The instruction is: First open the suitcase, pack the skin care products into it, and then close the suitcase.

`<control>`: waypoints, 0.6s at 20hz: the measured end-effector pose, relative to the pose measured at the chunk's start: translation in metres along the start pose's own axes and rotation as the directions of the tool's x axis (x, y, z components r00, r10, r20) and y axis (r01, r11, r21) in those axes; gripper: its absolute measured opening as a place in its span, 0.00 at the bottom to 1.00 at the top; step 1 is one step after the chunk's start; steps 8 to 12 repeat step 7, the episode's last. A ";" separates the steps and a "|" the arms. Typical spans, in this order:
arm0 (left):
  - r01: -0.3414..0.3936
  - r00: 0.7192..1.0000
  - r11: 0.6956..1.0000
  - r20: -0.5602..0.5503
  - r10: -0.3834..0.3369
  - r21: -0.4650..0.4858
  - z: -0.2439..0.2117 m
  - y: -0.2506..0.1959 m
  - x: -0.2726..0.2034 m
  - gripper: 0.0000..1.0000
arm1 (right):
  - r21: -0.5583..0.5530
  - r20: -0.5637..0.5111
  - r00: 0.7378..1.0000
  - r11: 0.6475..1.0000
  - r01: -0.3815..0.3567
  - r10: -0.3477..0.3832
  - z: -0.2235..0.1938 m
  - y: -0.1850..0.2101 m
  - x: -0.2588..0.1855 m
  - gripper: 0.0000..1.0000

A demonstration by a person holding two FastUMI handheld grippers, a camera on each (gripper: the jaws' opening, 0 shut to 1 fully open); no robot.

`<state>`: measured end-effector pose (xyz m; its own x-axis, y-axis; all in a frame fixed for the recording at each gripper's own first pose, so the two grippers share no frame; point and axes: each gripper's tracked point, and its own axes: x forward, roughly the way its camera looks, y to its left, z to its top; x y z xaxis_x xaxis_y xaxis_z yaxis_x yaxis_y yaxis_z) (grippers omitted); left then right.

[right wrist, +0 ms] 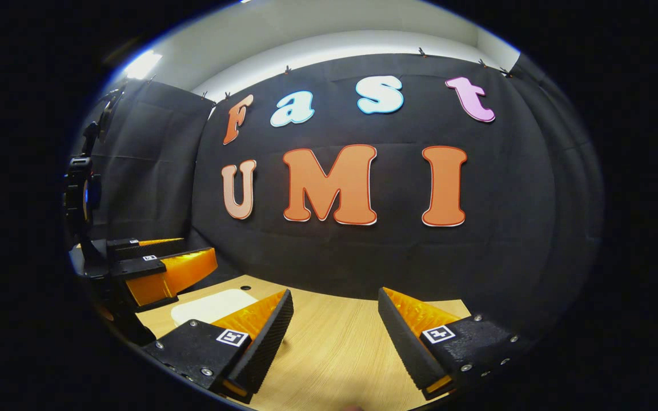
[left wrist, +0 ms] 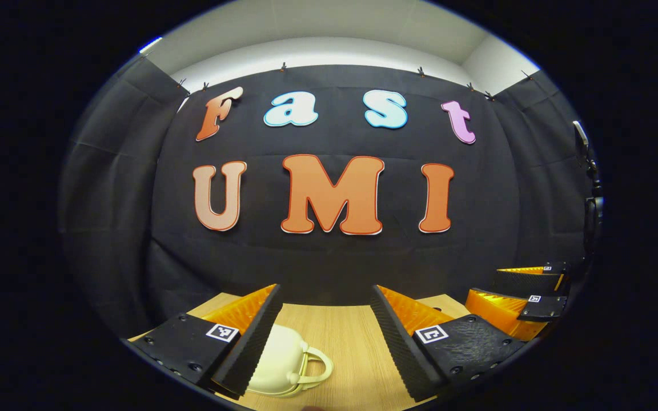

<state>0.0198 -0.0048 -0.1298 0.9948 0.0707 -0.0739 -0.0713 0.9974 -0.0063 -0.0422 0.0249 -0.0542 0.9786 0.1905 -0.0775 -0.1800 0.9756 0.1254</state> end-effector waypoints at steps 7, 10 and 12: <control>-0.032 0.999 0.999 0.006 0.032 -0.015 0.004 0.004 -0.004 0.94 | 0.020 0.043 0.999 1.000 0.009 -0.010 0.011 -0.001 0.013 0.95; -0.032 0.999 0.999 0.006 0.032 -0.015 0.004 0.004 -0.004 0.94 | 0.020 0.043 0.999 1.000 0.009 -0.010 0.011 -0.001 0.013 0.95; -0.032 0.999 0.999 0.006 0.032 -0.015 0.004 0.004 -0.004 0.94 | 0.020 0.043 0.999 1.000 0.009 -0.010 0.011 -0.001 0.013 0.95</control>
